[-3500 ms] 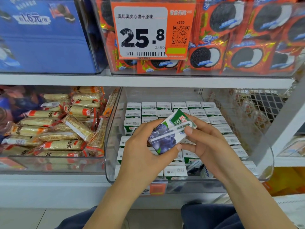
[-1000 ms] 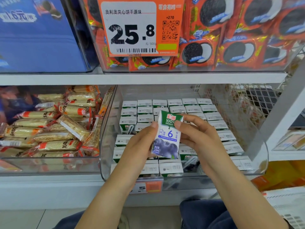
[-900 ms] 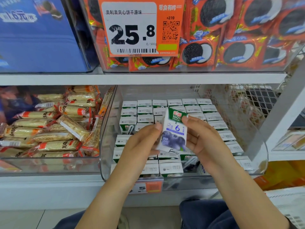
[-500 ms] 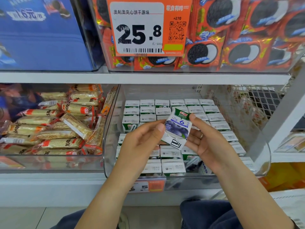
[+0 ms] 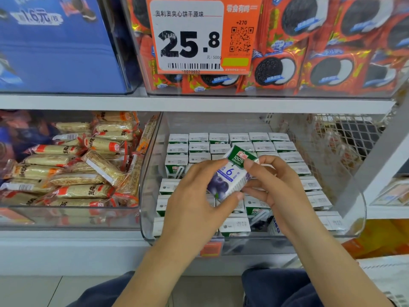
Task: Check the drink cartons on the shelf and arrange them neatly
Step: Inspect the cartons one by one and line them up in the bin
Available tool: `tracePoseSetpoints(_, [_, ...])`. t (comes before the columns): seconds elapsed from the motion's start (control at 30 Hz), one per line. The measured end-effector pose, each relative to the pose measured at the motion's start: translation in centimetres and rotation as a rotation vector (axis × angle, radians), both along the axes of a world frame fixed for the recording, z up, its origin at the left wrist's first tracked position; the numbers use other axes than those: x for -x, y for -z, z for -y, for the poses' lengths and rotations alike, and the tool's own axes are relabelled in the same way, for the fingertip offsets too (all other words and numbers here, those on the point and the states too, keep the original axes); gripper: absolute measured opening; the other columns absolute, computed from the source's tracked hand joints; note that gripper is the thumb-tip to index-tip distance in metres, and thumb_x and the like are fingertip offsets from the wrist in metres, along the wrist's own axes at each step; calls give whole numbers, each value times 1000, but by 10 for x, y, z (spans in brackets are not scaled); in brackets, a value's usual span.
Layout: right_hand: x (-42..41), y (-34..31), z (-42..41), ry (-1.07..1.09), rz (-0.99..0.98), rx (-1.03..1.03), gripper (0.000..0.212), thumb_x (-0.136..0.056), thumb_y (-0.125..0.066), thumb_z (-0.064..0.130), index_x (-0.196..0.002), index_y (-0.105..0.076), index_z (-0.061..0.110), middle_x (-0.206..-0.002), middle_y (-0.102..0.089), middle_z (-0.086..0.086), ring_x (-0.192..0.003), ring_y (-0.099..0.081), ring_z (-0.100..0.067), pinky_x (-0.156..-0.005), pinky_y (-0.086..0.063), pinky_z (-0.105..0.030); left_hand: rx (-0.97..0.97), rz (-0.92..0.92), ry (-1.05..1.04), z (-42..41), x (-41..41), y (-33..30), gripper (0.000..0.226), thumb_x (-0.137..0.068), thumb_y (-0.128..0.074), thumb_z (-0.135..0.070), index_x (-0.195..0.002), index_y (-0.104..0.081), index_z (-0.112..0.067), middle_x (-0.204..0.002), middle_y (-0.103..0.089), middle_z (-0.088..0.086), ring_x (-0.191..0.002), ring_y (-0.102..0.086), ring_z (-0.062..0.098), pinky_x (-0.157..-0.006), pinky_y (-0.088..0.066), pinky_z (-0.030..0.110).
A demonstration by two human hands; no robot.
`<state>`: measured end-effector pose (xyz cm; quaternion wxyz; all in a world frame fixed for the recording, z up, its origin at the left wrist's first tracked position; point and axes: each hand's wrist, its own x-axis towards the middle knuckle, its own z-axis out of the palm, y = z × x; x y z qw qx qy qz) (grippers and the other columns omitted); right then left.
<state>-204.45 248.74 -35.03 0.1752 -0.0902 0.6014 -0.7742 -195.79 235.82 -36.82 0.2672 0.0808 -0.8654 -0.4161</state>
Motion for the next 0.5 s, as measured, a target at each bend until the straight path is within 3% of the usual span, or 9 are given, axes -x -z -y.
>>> tracePoseSetpoints(0.07, [0,-2,-3,-67,-135,-26,39,-61,-77,31,-92,-61,16,-84,-69,-4,-74,-70,-14,-65,-56,-22,-283,-14,10,4,0,-5,44,-73,-80,-31,-113,-64,-35,-105,-68,-14,-92,-62,0,-74,-49,12])
tracePoseSetpoints(0.13, [3,-6,-10,-127,-320,-123,43,-62,-81,34,-101,-64,28,-98,-70,7,-91,-66,-9,-73,-55,-20,-594,-31,85,11,0,-10,38,-68,-78,-34,-105,-69,-33,-100,-73,-13,-90,-67,2,-70,-51,13])
tracePoseSetpoints(0.2, [6,-8,-16,-176,-463,-194,51,-65,-77,32,-113,-61,35,-117,-64,14,-111,-57,-3,-85,-51,-17,-748,-25,164,15,-1,-13,34,-68,-77,-35,-101,-72,-28,-100,-74,-11,-91,-69,2,-68,-51,12])
tracePoseSetpoints(0.27, [7,-9,-22,-229,-536,-208,54,-69,-74,27,-120,-59,34,-128,-58,13,-122,-50,-3,-91,-46,-16,-785,28,234,14,-1,-13,29,-72,-80,-35,-99,-75,-29,-102,-74,-7,-94,-69,6,-72,-54,16])
tracePoseSetpoints(0.37, [6,-11,-28,-278,-554,-189,44,-70,-76,26,-112,-62,27,-115,-67,8,-112,-59,-9,-92,-49,-25,-794,116,312,13,0,-10,30,-69,-70,-46,-97,-74,-37,-104,-74,-6,-101,-67,11,-86,-54,31])
tracePoseSetpoints(0.5, [6,-14,-44,-216,-555,-152,36,-64,-78,32,-99,-68,34,-99,-71,6,-95,-65,-12,-82,-53,-25,-644,154,324,6,3,-8,24,-83,-63,-53,-102,-71,-42,-104,-71,-20,-100,-64,-4,-77,-48,9])
